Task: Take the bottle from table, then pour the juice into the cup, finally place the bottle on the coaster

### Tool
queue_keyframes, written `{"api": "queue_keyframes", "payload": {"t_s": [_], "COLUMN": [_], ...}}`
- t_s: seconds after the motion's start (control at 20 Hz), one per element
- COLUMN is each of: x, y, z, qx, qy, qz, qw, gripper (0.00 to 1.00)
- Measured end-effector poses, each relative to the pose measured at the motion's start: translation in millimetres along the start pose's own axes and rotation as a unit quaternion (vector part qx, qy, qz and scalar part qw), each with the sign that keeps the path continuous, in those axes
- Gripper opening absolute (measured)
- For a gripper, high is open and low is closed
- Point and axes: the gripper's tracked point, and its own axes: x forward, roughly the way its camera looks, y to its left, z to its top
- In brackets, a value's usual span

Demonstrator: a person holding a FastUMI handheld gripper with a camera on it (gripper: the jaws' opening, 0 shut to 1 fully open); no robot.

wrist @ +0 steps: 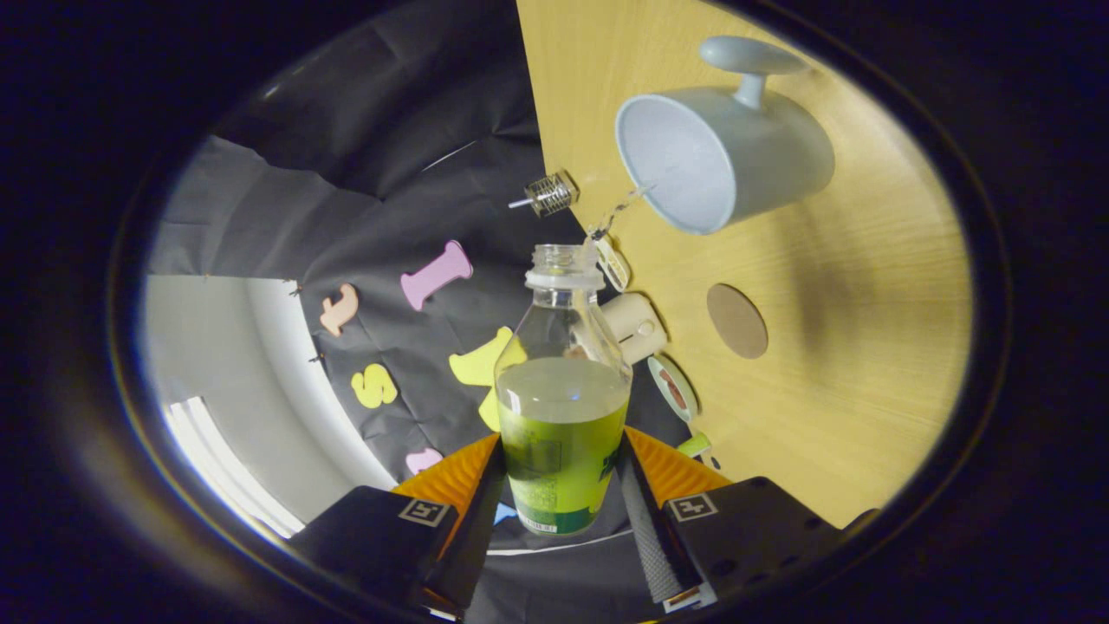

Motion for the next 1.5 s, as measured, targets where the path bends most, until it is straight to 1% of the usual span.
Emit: {"api": "queue_keyframes", "payload": {"t_s": [0.4, 0.65, 0.95, 1.3, 1.4, 1.5], "x": [-4, 0, 4, 4, 5, 8], "y": [15, 24, 32, 38, 35, 29], "z": [5, 6, -3, -3, -4, -9], "qx": [0.053, 0.070, 0.087, 0.089, 0.074, 0.045], "qy": [-0.011, -0.016, -0.009, -0.007, -0.006, -0.002], "qz": [0.020, 0.035, 0.050, 0.064, 0.064, 0.061], "qw": [0.998, 0.997, 0.995, 0.994, 0.995, 0.997], "gripper": [0.76, 0.76, 0.76, 0.76, 0.76, 0.76]}}
